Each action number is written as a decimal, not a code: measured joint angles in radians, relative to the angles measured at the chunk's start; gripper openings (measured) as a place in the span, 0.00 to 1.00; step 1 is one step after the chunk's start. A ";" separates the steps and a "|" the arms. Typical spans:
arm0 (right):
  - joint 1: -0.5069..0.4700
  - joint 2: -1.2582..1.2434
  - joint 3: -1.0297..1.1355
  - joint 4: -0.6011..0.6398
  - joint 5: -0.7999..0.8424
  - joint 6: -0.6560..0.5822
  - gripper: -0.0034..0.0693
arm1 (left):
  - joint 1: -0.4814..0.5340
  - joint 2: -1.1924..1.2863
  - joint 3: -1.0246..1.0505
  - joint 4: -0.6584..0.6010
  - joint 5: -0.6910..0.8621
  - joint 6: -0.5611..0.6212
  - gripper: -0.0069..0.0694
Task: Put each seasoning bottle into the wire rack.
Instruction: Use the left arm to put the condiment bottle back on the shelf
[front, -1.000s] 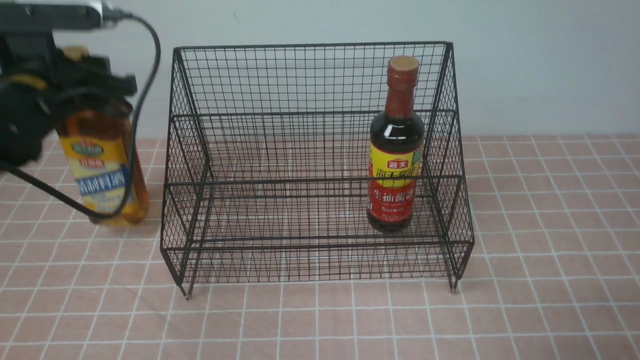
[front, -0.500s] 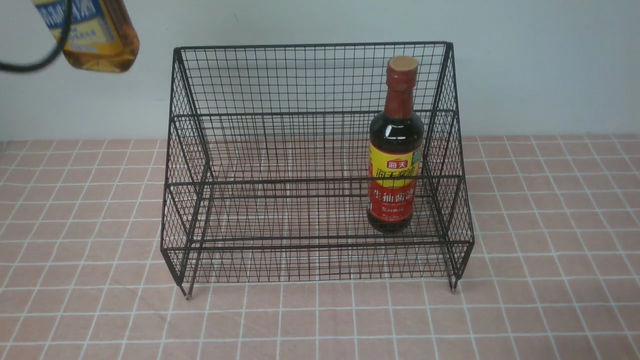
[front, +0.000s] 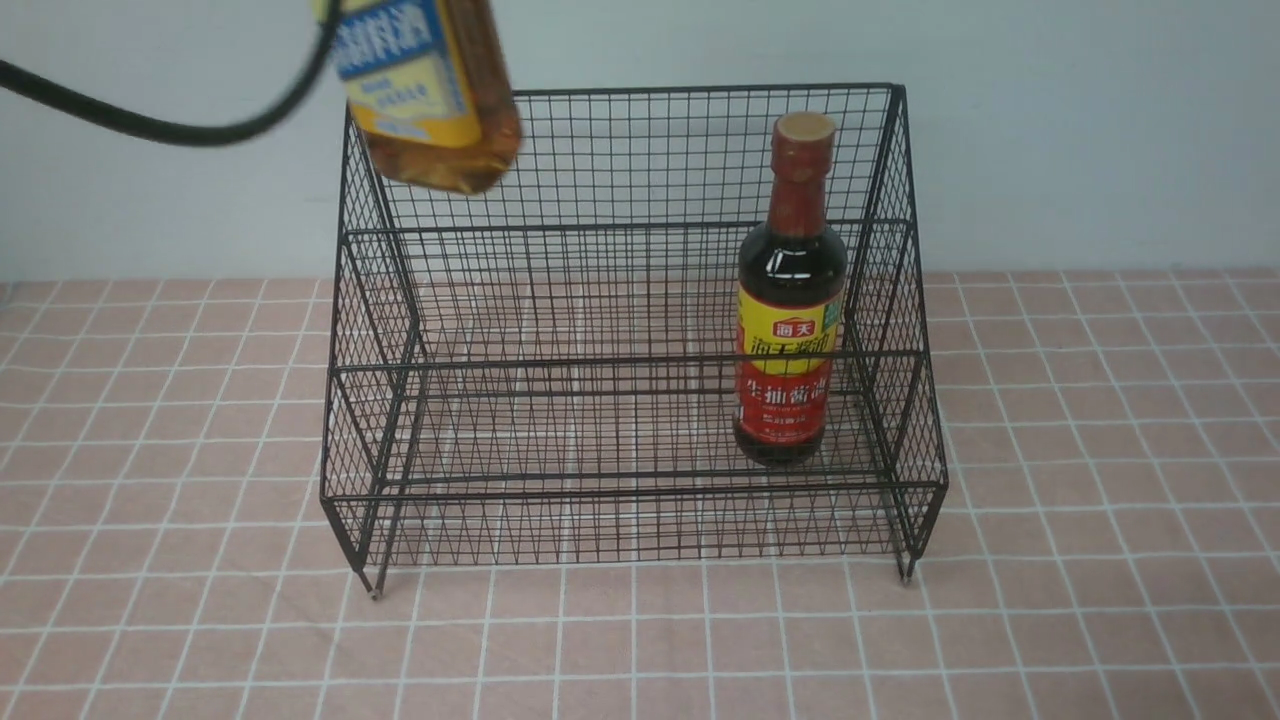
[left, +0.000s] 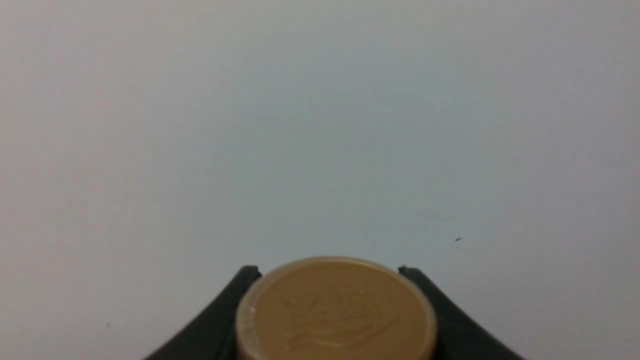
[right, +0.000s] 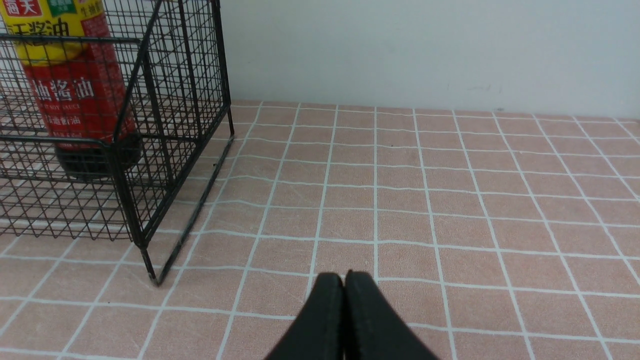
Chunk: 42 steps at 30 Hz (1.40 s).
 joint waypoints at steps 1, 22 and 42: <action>0.000 0.000 0.000 0.000 0.000 0.000 0.03 | -0.004 0.015 0.000 -0.001 -0.012 0.001 0.49; 0.000 0.000 0.000 0.000 0.000 0.000 0.03 | -0.007 0.178 -0.010 -0.016 -0.096 0.151 0.49; 0.000 0.000 0.000 0.001 0.000 0.000 0.03 | -0.007 0.274 -0.003 -0.353 -0.070 0.248 0.49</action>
